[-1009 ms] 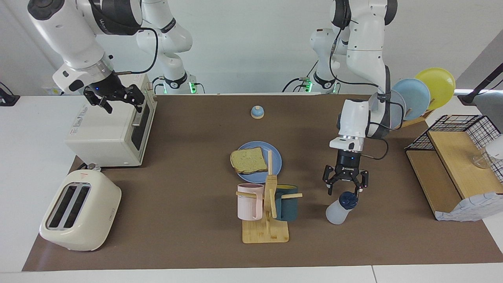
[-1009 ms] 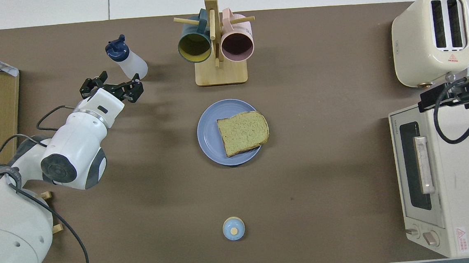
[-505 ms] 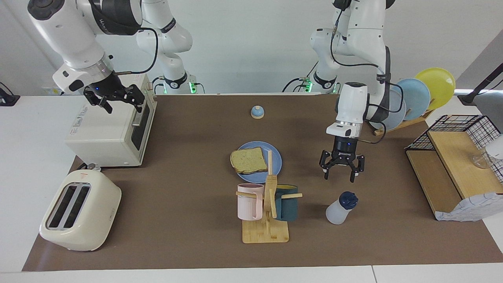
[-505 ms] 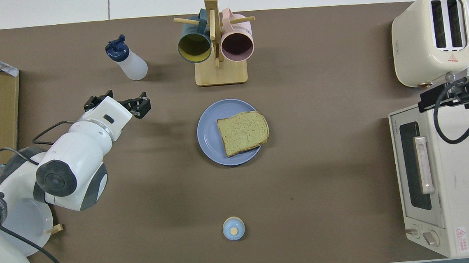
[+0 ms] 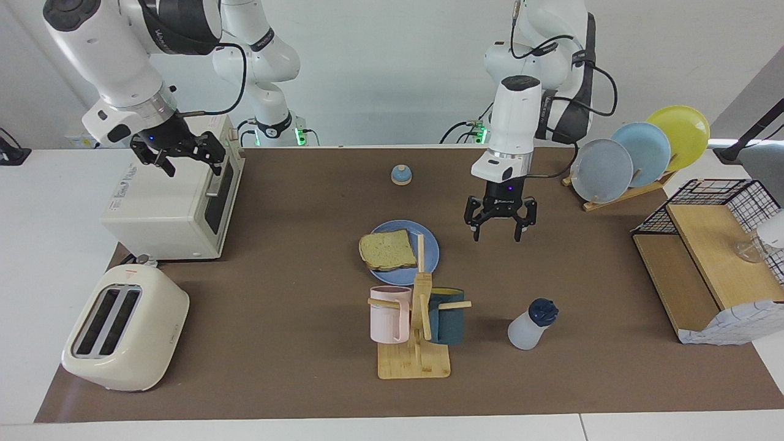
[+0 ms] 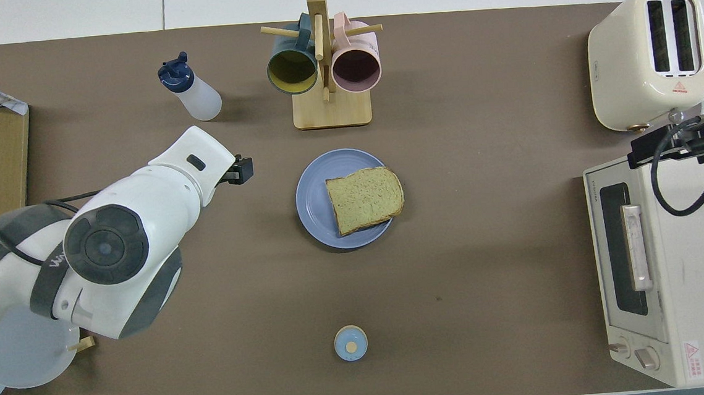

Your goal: Put bread on plate and add seasoning

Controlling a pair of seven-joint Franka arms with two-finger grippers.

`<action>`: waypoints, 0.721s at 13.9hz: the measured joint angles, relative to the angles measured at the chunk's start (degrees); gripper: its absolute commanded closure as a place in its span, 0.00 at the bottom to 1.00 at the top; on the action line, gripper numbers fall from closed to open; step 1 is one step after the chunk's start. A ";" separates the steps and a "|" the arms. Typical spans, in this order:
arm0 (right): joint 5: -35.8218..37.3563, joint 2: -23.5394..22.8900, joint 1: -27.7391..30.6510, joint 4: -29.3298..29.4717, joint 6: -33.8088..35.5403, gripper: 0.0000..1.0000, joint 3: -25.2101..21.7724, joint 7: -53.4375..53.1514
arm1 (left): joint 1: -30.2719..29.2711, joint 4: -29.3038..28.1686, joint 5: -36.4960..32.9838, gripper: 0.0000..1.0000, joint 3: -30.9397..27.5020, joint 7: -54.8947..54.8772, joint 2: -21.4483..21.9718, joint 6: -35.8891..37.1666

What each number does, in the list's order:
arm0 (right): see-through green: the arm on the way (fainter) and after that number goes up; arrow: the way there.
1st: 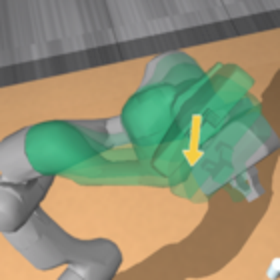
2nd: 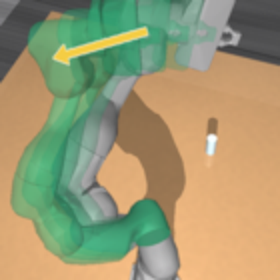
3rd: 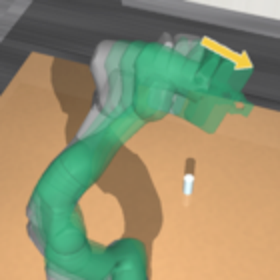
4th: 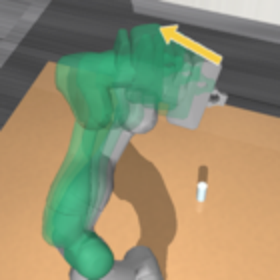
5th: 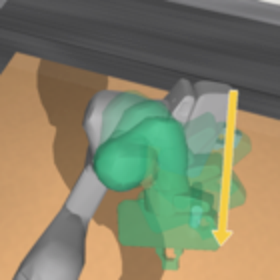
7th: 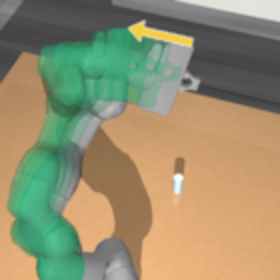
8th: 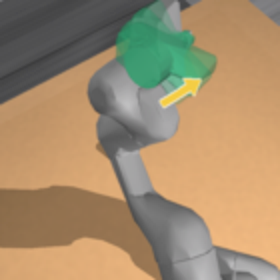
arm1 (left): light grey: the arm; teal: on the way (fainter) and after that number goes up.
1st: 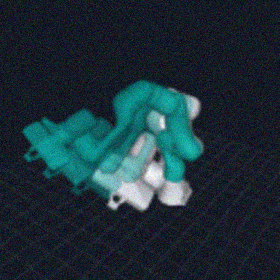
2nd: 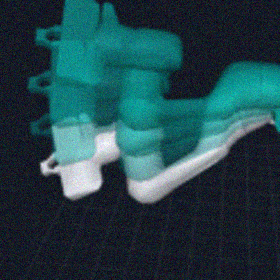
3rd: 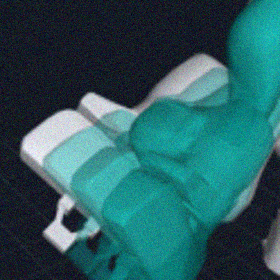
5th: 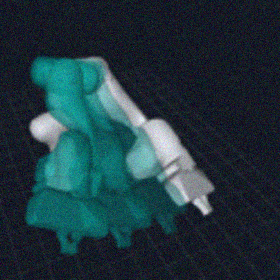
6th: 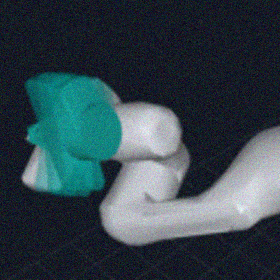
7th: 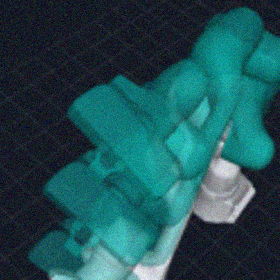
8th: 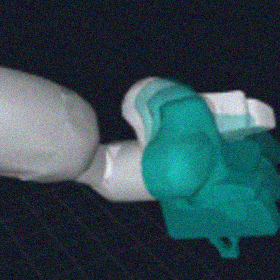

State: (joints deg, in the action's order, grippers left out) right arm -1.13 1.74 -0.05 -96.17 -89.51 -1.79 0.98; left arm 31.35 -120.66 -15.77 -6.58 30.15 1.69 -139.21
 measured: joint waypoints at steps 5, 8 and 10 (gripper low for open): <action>0.00 0.00 0.00 0.00 0.00 0.00 0.00 0.00 | -1.17 14.55 6.36 0.00 -0.99 -8.28 1.87 24.47; 0.00 0.00 0.00 0.00 0.00 0.00 0.00 0.00 | -6.53 20.12 7.17 0.00 -1.41 -17.52 1.94 33.80; 0.00 0.00 0.00 0.00 0.00 0.00 0.00 0.00 | -10.14 22.27 7.38 0.00 -1.59 -24.15 2.01 38.16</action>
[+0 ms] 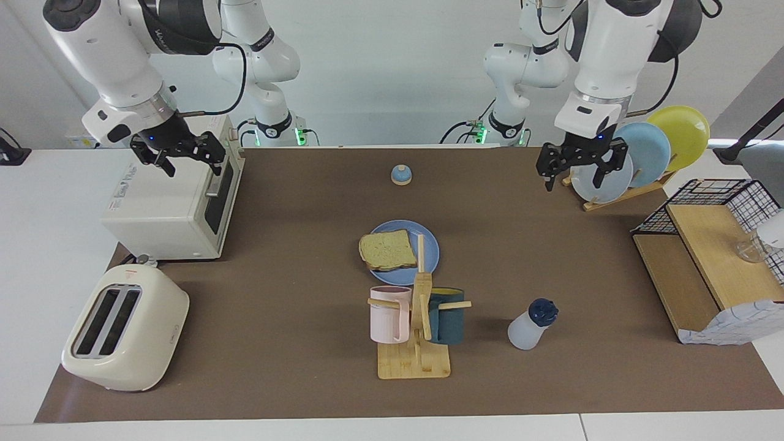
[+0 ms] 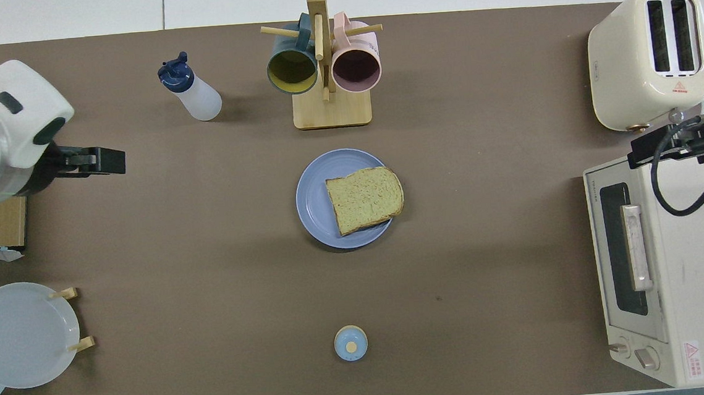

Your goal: Put bread on plate and add seasoning

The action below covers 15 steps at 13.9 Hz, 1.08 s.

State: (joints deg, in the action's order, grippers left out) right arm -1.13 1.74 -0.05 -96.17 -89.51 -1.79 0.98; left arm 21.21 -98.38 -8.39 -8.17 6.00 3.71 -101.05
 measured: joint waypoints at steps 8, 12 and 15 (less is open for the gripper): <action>0.00 0.00 0.00 0.00 0.00 0.00 0.00 0.00 | -7.43 0.82 4.70 0.00 -0.05 -6.79 0.88 6.27; 0.00 0.00 0.00 0.00 0.00 0.00 0.00 0.00 | -13.91 1.91 5.99 0.00 5.72 -6.79 0.90 9.54; 0.00 0.00 0.00 0.00 0.00 0.00 0.00 0.00 | -14.75 4.99 6.92 0.00 8.07 -6.79 0.93 13.04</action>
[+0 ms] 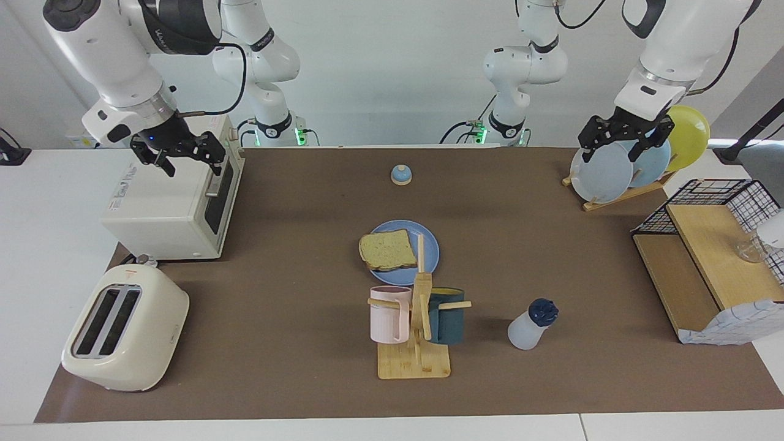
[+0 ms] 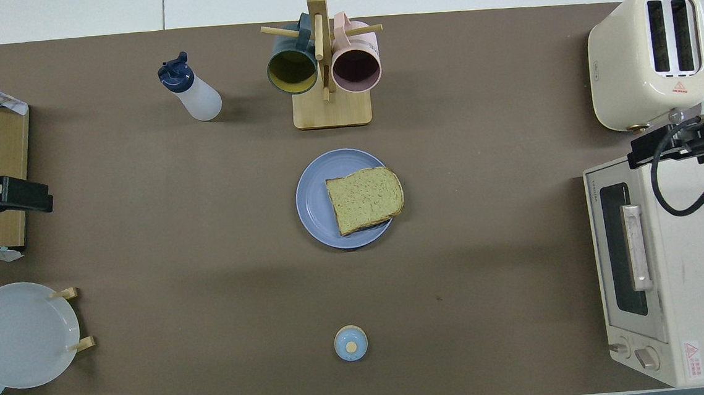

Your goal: Put bread on plate and add seasoning

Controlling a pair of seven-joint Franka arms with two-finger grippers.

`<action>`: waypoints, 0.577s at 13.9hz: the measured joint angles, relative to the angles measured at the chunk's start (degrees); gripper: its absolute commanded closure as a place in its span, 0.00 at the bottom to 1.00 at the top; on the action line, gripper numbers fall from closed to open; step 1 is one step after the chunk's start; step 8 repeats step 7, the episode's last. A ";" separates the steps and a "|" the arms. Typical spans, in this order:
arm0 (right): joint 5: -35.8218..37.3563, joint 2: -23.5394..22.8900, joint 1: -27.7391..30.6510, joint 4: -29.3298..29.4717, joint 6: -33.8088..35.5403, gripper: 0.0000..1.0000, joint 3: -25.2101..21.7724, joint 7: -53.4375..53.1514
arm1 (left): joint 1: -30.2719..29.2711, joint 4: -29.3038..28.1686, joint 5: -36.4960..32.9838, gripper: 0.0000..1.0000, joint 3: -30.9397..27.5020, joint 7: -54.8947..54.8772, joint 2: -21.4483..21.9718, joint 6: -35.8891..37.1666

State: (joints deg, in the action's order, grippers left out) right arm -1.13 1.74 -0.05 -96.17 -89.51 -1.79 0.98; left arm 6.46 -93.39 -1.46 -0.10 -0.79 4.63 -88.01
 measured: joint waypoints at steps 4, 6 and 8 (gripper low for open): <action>0.00 0.00 0.00 0.00 0.00 0.00 0.00 0.00 | 0.16 0.31 2.04 0.00 0.28 0.00 -0.04 0.38; 0.00 0.00 0.00 0.00 0.00 0.00 0.00 0.00 | 0.22 0.31 2.18 0.00 0.29 0.00 -0.05 0.47; 0.00 0.00 0.00 0.00 0.00 0.00 0.00 0.00 | 0.22 0.31 2.20 0.00 0.29 0.00 -0.05 0.51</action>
